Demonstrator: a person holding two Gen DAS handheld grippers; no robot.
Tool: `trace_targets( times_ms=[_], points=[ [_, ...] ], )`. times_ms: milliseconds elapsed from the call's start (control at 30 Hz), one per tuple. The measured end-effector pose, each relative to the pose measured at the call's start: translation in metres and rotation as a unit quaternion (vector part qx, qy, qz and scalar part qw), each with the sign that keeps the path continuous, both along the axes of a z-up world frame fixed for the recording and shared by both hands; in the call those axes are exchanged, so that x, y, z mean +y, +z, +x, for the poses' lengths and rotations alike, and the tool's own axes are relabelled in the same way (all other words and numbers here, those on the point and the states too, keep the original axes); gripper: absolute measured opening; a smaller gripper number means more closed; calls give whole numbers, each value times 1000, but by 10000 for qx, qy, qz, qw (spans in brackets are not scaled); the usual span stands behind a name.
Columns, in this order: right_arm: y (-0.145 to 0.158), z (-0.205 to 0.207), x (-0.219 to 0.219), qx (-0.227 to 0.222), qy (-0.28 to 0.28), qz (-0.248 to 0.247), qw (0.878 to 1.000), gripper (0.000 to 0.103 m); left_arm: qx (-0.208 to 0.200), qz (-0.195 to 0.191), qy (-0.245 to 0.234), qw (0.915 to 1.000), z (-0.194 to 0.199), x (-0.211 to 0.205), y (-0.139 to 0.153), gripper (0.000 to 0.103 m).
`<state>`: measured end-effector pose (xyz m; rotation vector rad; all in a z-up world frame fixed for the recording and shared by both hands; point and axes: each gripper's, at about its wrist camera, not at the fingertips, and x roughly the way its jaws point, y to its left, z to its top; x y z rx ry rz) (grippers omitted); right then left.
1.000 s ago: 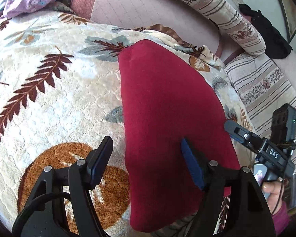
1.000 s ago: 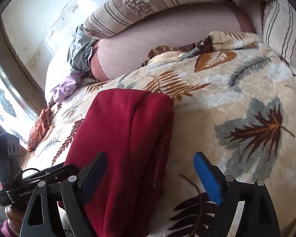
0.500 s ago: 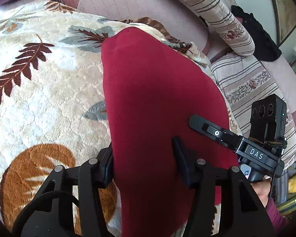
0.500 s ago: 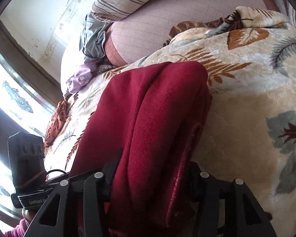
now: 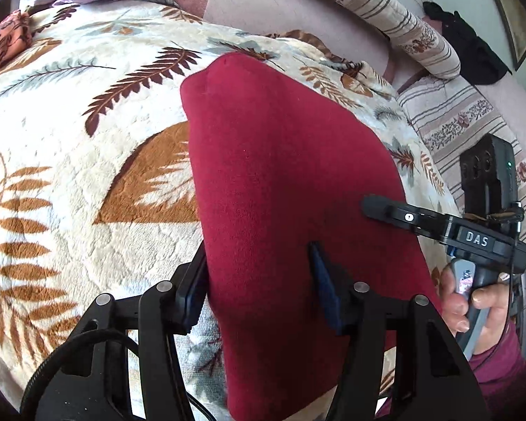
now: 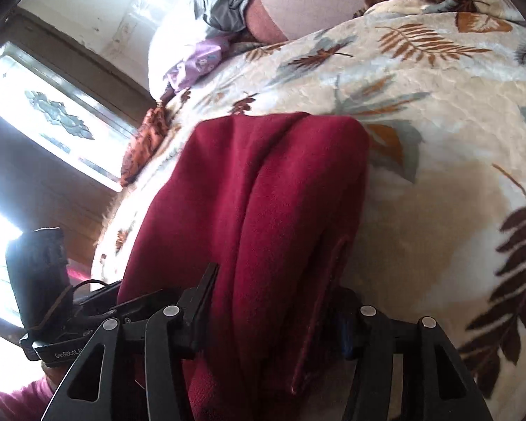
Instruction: Fold small clothes
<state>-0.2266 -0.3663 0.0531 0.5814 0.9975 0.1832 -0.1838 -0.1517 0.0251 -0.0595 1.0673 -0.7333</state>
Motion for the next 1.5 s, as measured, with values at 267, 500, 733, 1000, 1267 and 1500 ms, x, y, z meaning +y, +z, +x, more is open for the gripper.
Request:
trace_targets(
  times_ms=[267, 500, 733, 1000, 1267, 1500],
  points=[
    [70, -54, 31, -770, -104, -1088, 9910, 51, -697, 575, 278, 9955, -11, -1, 20, 60],
    [42, -65, 68, -483, 369, -1637, 9846, 36, -937, 799, 458, 9913, -25, 0, 21, 61],
    [40, -73, 69, -493, 217, -1962, 9791, 35, -1114, 896, 441, 9887, -40, -7, 27, 61],
    [82, -89, 72, -679, -518, -2465, 9654, 62, -1343, 804, 770, 9847, -46, -5, 46, 61],
    [90, -92, 74, -656, -977, -2522, 9605, 75, -1474, 736, 960, 9816, -53, 3, 56, 61],
    [89, -90, 80, -605, -981, -2529, 9606, 78, -1503, 769, 996, 9806, -54, 6, 57, 61]
  ],
)
